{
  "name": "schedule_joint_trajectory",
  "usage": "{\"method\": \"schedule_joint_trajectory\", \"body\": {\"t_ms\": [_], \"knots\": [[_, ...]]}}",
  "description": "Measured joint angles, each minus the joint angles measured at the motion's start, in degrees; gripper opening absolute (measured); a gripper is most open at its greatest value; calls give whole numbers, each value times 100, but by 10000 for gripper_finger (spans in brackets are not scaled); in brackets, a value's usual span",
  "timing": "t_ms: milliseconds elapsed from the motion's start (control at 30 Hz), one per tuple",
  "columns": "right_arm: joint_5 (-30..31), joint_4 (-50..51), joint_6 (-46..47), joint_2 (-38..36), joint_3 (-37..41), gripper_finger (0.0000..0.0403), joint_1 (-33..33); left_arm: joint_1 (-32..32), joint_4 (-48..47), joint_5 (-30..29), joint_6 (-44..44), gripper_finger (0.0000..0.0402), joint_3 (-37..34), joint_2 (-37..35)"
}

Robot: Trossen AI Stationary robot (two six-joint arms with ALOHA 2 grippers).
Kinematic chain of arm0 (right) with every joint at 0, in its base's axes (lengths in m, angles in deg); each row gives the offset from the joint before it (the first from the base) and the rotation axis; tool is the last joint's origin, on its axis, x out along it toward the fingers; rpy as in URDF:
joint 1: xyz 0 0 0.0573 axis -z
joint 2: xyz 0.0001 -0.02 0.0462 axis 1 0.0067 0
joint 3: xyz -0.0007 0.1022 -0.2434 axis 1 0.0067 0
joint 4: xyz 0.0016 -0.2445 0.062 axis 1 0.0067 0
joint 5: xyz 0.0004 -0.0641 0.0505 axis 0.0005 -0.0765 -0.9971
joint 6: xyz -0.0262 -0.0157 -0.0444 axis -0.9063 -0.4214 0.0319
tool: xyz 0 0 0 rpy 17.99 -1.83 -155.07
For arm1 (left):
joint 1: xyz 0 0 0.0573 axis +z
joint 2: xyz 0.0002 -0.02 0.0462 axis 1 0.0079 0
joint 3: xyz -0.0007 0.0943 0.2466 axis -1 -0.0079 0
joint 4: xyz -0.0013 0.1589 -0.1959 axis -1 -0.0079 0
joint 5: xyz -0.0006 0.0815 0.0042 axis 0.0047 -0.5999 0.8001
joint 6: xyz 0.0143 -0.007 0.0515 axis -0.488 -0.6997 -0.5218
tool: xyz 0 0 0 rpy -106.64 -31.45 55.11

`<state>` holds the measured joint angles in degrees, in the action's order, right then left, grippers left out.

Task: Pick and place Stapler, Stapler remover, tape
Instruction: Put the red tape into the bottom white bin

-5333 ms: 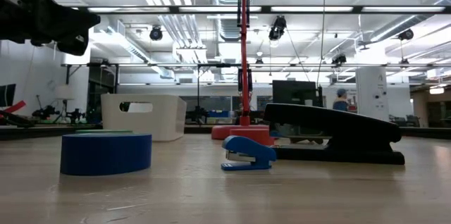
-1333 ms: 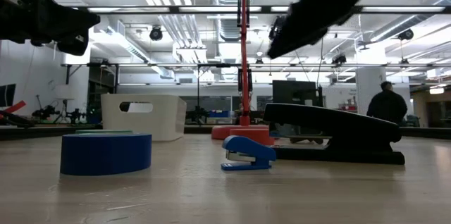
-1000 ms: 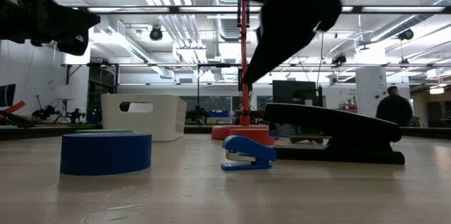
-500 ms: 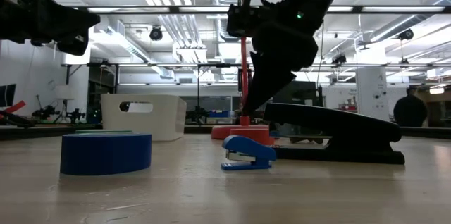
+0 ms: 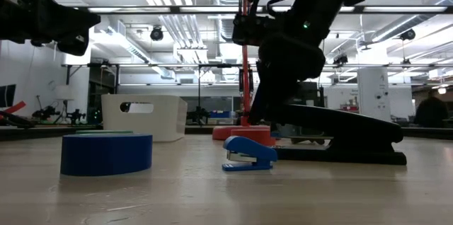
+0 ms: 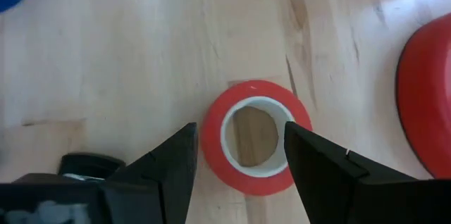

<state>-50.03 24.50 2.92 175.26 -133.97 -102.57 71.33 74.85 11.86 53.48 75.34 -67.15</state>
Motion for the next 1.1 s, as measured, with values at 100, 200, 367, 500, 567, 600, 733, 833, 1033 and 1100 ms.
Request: {"method": "schedule_joint_trajectory", "body": {"t_ms": [100,200,367,500,567,600,733,833,1033,1100], "knots": [[-85,-126,-35,90,33,203,11,-1,1,2,2,10,0,0],[-84,-119,-131,168,105,203,15,-2,4,2,2,10,0,9],[-45,-244,-172,365,79,203,37,0,7,2,2,10,0,22],[-9,-329,-168,454,75,202,33,-1,7,1,1,10,0,28],[-22,-346,-164,487,67,197,35,0,7,4,1,10,0,29],[-22,-346,-164,492,60,193,35,-2,4,2,0,10,0,31],[-45,-319,-147,492,31,165,37,-2,6,2,0,10,0,33],[-66,-279,-135,492,11,136,35,-1,6,2,1,10,0,33],[-126,-278,-229,492,3,72,35,0,7,2,2,10,0,33],[-123,-278,-261,491,1,56,35,-2,6,2,1,10,0,33]]}}
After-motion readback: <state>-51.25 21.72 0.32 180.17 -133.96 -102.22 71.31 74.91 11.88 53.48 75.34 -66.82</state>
